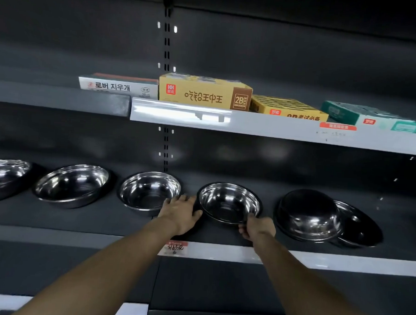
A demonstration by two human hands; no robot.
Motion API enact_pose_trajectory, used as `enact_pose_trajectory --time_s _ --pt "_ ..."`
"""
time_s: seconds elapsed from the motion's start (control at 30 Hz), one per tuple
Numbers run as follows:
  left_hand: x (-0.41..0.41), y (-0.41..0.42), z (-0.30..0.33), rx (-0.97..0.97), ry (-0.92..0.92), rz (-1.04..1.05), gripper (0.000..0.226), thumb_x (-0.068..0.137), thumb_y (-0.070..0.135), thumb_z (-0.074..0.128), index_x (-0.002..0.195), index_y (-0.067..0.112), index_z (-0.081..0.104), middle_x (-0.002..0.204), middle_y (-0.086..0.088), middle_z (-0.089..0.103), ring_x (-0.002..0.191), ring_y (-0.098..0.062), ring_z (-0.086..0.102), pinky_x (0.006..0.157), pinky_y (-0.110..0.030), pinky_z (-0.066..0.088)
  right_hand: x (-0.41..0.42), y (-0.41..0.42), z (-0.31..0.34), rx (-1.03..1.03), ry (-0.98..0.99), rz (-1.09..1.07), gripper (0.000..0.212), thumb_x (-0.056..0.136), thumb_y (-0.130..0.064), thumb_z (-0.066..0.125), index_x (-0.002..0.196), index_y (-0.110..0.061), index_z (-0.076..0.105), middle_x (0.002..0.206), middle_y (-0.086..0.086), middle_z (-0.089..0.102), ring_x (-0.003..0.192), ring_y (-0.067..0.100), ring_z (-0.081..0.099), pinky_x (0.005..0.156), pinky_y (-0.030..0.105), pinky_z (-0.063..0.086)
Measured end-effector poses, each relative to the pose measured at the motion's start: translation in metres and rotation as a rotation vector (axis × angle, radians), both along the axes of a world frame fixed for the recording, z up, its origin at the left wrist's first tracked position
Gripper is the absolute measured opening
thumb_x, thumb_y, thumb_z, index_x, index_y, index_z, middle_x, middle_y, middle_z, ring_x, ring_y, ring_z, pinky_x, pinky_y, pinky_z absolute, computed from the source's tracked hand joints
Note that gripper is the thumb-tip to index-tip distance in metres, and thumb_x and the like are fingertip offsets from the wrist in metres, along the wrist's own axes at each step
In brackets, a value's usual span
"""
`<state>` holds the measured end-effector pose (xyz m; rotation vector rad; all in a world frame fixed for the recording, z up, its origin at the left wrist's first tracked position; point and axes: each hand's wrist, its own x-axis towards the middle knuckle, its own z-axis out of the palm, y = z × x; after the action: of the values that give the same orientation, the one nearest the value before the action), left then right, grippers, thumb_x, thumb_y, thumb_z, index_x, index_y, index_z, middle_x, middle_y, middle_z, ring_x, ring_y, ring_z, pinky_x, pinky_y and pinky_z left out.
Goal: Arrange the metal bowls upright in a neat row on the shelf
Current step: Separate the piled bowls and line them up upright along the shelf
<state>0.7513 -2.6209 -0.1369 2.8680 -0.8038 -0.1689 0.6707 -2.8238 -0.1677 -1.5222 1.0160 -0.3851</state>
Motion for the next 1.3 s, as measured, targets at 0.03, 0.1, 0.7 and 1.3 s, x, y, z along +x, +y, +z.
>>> enact_pose_trajectory --time_s 0.03,0.1,0.7,1.3 --pt "0.001 0.005 0.001 0.002 0.003 0.011 0.065 0.100 0.051 0.035 0.156 0.020 0.023 0.161 -0.010 0.025 0.148 -0.031 0.024 0.121 -0.049 0.017 0.005 0.005 -0.001 0.007 -0.003 0.012 0.043 0.101 -0.022 0.051 0.065 -0.001 0.061 0.051 0.007 0.065 0.037 0.013 0.058 0.035 0.020 0.050" --pt "0.004 0.014 0.002 0.004 0.003 0.032 0.067 0.100 0.051 0.035 0.157 0.020 0.020 0.162 -0.010 0.023 0.149 -0.031 0.022 0.121 -0.050 0.017 0.014 0.014 -0.004 0.020 -0.008 0.033 0.043 0.101 -0.023 0.051 0.065 -0.001 0.060 0.047 0.006 0.064 0.039 0.014 0.060 0.040 0.023 0.054" --pt "0.013 0.023 0.002 0.014 -0.025 -0.049 0.064 0.100 0.050 0.036 0.156 0.019 0.024 0.161 -0.009 0.026 0.149 -0.032 0.021 0.121 -0.049 0.018 0.018 0.017 -0.014 0.078 0.018 -0.055 0.038 0.101 -0.026 0.047 0.073 -0.003 0.059 0.063 0.011 0.061 0.046 0.020 0.054 0.044 0.026 0.046" --pt "-0.028 -0.088 0.009 0.021 -0.056 -0.398 0.058 0.099 0.049 0.039 0.145 0.014 0.044 0.152 -0.009 0.043 0.139 -0.030 0.039 0.116 -0.044 0.029 -0.058 -0.062 -0.006 -0.157 0.037 -0.258 0.040 0.097 -0.030 0.053 0.127 -0.004 0.058 0.117 0.025 0.069 0.110 0.042 0.065 0.099 0.051 0.051"
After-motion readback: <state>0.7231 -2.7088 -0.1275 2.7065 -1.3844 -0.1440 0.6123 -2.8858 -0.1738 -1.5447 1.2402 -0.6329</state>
